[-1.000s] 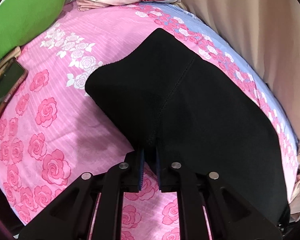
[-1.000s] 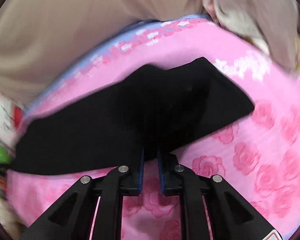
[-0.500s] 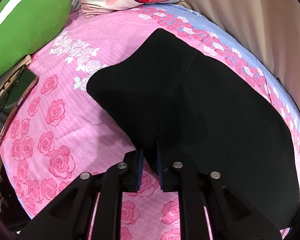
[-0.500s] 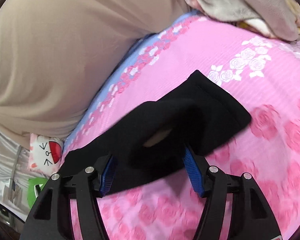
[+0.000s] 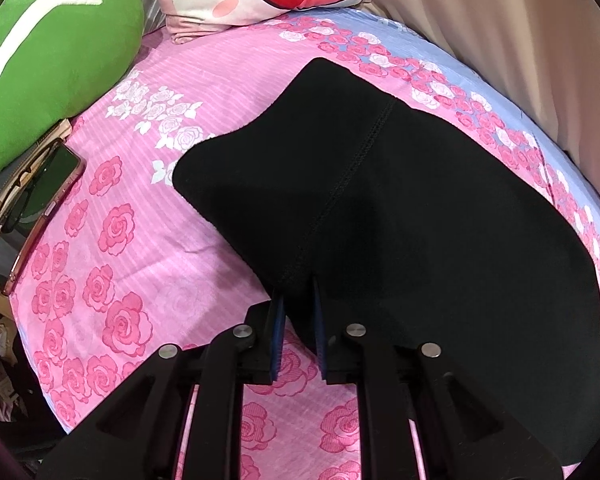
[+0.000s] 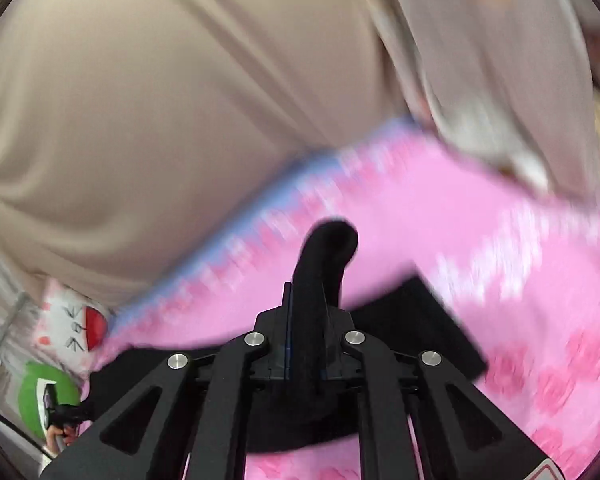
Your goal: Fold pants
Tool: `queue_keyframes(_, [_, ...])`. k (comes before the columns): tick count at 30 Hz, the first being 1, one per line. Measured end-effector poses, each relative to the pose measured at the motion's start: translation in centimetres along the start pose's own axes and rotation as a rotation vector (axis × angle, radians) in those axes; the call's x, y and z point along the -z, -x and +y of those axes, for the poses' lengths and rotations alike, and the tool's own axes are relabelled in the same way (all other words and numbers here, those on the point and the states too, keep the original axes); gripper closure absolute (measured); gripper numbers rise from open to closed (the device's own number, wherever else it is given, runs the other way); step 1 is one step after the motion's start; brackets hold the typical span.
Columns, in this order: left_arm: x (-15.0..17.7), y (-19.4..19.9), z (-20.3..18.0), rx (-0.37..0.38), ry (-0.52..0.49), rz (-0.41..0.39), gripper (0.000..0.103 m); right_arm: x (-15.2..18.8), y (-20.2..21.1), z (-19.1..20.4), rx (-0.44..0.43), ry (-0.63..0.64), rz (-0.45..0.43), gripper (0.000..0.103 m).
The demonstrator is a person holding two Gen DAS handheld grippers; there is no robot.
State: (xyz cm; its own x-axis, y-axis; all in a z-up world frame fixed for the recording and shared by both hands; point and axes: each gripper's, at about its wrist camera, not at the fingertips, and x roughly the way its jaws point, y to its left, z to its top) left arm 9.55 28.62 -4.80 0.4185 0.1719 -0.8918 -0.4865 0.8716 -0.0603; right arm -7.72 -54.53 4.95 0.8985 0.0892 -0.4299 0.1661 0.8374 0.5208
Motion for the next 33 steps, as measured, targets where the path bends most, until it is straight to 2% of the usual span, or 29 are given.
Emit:
queue_keyframes(1, [0.0,0.0,0.0,-0.003,-0.001,-0.002,0.09,0.0,0.2,-0.2,0.043,0.028,-0.009,0.094])
queue_keyframes(2, [0.0,0.0,0.0,-0.005,-0.004,-0.004,0.09,0.3,-0.4,-1.3,0.106,0.033,0.031,0.094])
queue_keyframes(3, [0.0,-0.1,0.0,-0.007,-0.007,-0.005,0.09,0.7,-1.3,-2.6,0.157,0.01,0.085,0.093])
queue_keyframes(4, [0.0,-0.1,0.0,-0.008,-0.005,-0.006,0.09,1.8,-3.3,-5.2,0.224,-0.047,0.189,0.093])
queue_keyframes(6, [0.1,-0.1,-0.2,-0.02,-0.01,-0.015,0.09,3.0,-4.9,-7.7,0.242,-0.119,0.251,0.094])
queue_keyframes(7, [0.2,-0.1,-0.4,-0.029,-0.018,-0.02,0.09,2.8,-4.7,-7.7,0.233,-0.123,0.245,0.091])
queue_keyframes(8, [0.3,0.0,-0.6,-0.044,-0.033,-0.026,0.09,2.4,-4.3,-7.0,0.238,-0.096,0.223,0.087])
queue_keyframes(9, [0.3,0.0,-0.7,-0.051,-0.039,-0.028,0.09,2.2,-4.1,-6.5,0.24,-0.074,0.212,0.08])
queue_keyframes(10, [0.3,0.0,-0.7,-0.054,-0.039,-0.028,0.09,2.1,-4.3,-5.8,0.239,-0.047,0.226,0.066])
queue_keyframes(11, [0.3,0.0,-0.7,-0.052,-0.031,-0.026,0.09,2.1,-4.5,-5.6,0.244,-0.04,0.234,0.061])
queue_keyframes(14, [0.2,0.2,-0.5,-0.047,-0.021,-0.026,0.09,2.7,-6.4,-4.9,0.289,0.035,0.294,0.061])
queue_keyframes(15, [0.2,0.2,-0.6,-0.049,-0.025,-0.029,0.09,2.7,-6.8,-4.8,0.297,0.053,0.296,0.072])
queue_keyframes(16, [0.2,0.2,-0.6,-0.052,-0.03,-0.03,0.09,2.8,-7.0,-4.5,0.296,0.067,0.3,0.095])
queue_keyframes(18, [0.2,0.1,-0.7,-0.056,-0.029,-0.032,0.09,2.0,-6.7,-3.9,0.291,0.087,0.282,0.095])
queue_keyframes(22, [0.4,0.1,-1.0,-0.075,-0.032,-0.041,0.09,-1.4,-4.0,-0.3,0.232,0.202,0.097,0.096])
queue_keyframes(23, [0.4,0.0,-1.0,-0.075,-0.03,-0.042,0.09,-1.6,-4.2,-0.5,0.239,0.209,0.091,0.096])
queue_keyframes(24, [0.4,0.0,-1.0,-0.074,-0.029,-0.043,0.09,-1.5,-5.3,-1.6,0.274,0.203,0.122,0.096])
queue_keyframes(27, [0.4,-0.2,-0.7,-0.065,-0.021,-0.048,0.087,0.9,-9.5,-5.9,0.404,0.17,0.287,0.096])
queue_keyframes(29, [0.3,-0.2,-0.5,-0.053,-0.015,-0.049,0.087,0.0,-8.2,-5.8,0.376,0.13,0.233,0.094])
queue_keyframes(31, [0.2,-0.1,-0.2,-0.042,-0.008,-0.05,0.087,-1.1,-6.5,-4.3,0.417,0.16,0.171,0.087])
queue_keyframes(33, [-0.3,0.0,0.1,-0.035,-0.005,-0.069,0.089,-1.2,-5.6,-3.5,0.409,0.16,0.144,0.084])
